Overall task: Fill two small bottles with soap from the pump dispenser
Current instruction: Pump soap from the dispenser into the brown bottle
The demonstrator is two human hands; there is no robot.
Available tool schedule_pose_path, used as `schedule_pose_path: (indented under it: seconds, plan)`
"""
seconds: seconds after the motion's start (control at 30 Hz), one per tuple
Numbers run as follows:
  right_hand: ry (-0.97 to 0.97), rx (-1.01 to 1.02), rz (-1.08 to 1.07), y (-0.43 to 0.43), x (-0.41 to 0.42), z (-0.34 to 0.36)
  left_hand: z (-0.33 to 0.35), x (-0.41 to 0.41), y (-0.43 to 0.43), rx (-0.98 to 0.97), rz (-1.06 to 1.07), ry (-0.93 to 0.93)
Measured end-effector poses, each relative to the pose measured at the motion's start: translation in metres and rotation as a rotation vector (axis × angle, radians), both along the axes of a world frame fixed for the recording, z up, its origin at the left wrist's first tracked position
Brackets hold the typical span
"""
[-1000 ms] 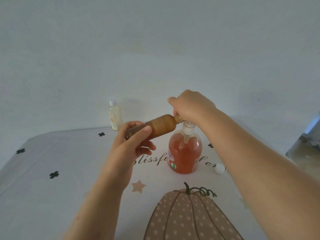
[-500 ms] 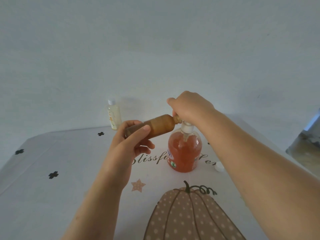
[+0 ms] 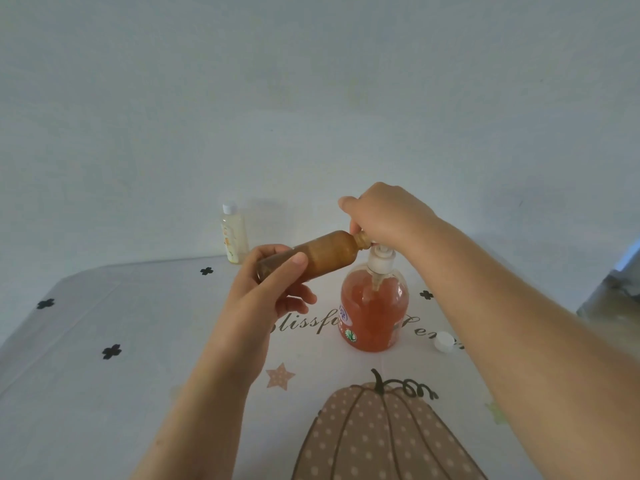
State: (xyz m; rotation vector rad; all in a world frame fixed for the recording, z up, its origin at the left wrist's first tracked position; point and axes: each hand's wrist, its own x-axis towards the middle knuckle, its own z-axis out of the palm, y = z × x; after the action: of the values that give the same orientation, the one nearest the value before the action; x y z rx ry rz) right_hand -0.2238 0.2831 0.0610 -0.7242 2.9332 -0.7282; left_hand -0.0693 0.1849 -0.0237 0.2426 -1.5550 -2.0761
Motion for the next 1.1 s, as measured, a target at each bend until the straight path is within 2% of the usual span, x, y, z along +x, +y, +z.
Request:
schedule_pose_path:
  seconds: [0.37,0.6,0.77,0.93,1.1]
  plan:
    - [-0.073,-0.052,-0.018,0.0,-0.002,-0.014,-0.004,-0.002,-0.003,0.016,0.012,-0.027]
    - [0.005,-0.052,-0.022,0.001,0.001,-0.006,-0.001,0.0,-0.001,0.005,0.004,0.001]
    - [0.09,0.03,0.031,0.002,0.001,0.005,0.0,0.001,-0.001,-0.003,-0.001,0.009]
    - [-0.047,-0.072,0.089,0.001,0.0,0.019,0.001,0.001,-0.001,-0.007,0.006,0.011]
    - [-0.003,-0.022,0.062,-0.004,-0.002,0.011,0.001,0.001,0.0,-0.011,0.014,0.011]
